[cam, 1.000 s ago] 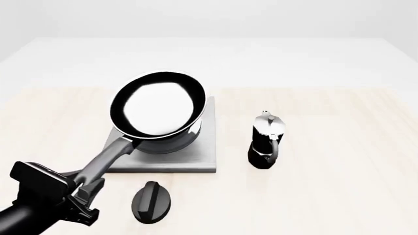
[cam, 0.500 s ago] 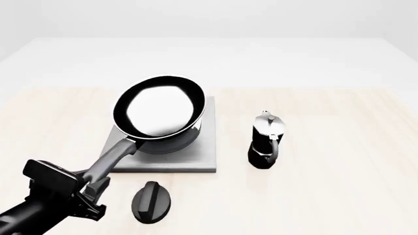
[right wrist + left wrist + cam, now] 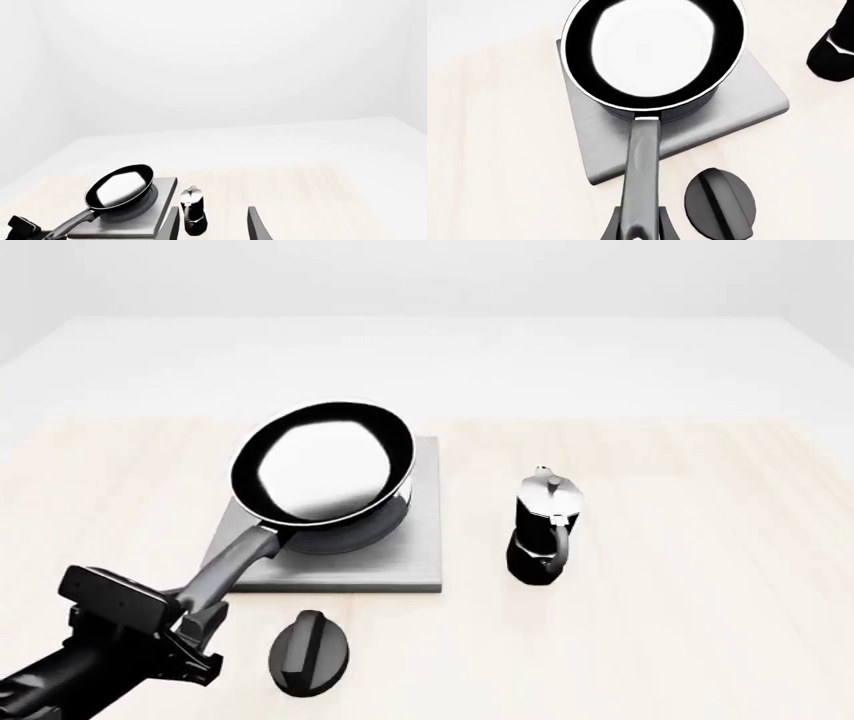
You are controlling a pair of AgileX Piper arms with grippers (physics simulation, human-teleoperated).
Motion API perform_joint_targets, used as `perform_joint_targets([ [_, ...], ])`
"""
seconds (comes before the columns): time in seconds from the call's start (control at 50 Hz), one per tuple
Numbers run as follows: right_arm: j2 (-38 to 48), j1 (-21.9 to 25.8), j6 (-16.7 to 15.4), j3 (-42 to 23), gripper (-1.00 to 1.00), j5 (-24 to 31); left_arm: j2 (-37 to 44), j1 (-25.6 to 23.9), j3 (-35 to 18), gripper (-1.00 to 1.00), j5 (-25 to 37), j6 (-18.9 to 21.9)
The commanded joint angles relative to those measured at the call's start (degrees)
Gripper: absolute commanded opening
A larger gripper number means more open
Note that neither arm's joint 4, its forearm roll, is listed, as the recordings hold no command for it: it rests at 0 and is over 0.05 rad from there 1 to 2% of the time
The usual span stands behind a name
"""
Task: Put the frying pan on the stove.
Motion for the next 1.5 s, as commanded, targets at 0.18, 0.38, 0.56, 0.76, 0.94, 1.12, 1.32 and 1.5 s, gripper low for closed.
perform_joint_targets([
  [0.18, 0.00, -0.06, -0.08, -0.06, 1.00, 0.00, 1.28, 0.21, -0.37, -1.00, -2.52, -0.17],
  [0.38, 0.00, -0.07, -0.13, -0.08, 1.00, 0.00, 3.28, 0.39, -1.00, -1.00, -3.52, -0.11],
  [0.56, 0.00, -0.07, -0.20, -0.16, 1.00, 0.00, 3.05, 0.42, -0.93, -1.00, -3.25, -0.31],
  [0.76, 0.00, -0.06, -0.25, -0.17, 1.00, 0.00, 1.83, 0.27, -0.61, 1.00, -2.34, -0.34],
  [0.94, 0.00, -0.11, -0.15, -0.07, 1.00, 0.00, -7.97, 1.40, -4.28, 1.00, 8.05, -0.05],
  [1.12, 0.00, -0.03, -0.19, -0.15, 1.00, 0.00, -19.44, 2.48, -6.61, 1.00, 19.56, 0.61],
  [1.32, 0.00, -0.08, -0.18, -0.14, 1.00, 0.00, -28.45, 2.64, -7.72, 1.00, 26.92, -0.53],
  [1.5, 0.00, -0.07, -0.32, -0.19, 1.00, 0.00, -36.35, 4.36, -9.26, 1.00, 32.23, -2.88],
])
